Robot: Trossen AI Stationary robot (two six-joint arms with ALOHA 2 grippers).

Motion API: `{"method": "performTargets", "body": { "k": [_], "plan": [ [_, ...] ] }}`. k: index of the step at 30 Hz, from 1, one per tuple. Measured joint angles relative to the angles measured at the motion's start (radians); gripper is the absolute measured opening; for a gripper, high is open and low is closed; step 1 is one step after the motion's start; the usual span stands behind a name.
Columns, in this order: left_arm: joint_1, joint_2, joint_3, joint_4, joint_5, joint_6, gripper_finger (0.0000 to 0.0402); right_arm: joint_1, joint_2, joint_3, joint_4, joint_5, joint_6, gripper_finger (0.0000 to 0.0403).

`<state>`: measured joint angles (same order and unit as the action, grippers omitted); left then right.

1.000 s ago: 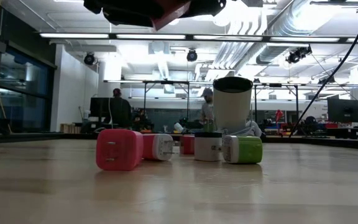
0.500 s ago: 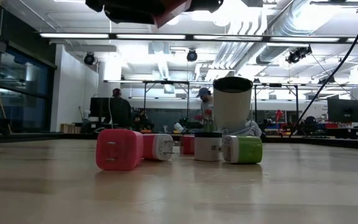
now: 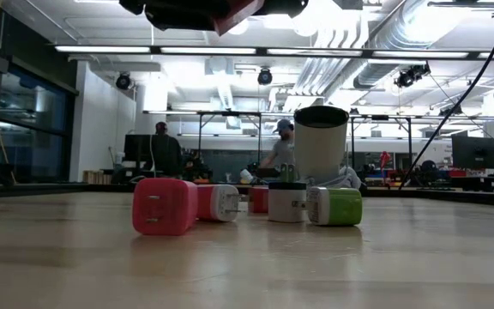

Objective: Pick & Place Office items
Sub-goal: Put the left red charger adapter into the black bin

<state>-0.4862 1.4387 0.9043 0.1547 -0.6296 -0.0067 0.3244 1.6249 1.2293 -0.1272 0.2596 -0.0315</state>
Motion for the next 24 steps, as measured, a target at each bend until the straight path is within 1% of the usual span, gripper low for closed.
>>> {"method": "performTargets", "body": {
  "k": [5, 8, 14, 19, 24],
  "plan": [
    [0.0, 0.0, 0.0, 0.0, -0.002, -0.002, 0.0208, 0.0, 0.0, 0.0, -0.001, 0.002, 0.0, 0.0215],
    [0.0, 0.0, 0.0, 0.0, -0.002, -0.005, 0.021, 0.0, 0.0, 0.0, -0.001, 0.003, 0.0, 0.0204],
    [0.0, 0.0, 0.0, 0.0, -0.001, -0.009, 0.0224, 0.0, 0.0, 0.0, 0.0, -0.001, 0.0, 0.0214],
    [0.0, 0.0, 0.0, 0.0, 0.003, -0.012, 0.0227, 0.0, 0.0, 0.0, -0.001, -0.002, 0.001, 0.0202],
    [0.0, 0.0, 0.0, 0.0, 0.01, -0.028, 0.0228, 0.0, 0.0, 0.0, 0.0, -0.005, 0.0, 0.0203]
  ]
}}
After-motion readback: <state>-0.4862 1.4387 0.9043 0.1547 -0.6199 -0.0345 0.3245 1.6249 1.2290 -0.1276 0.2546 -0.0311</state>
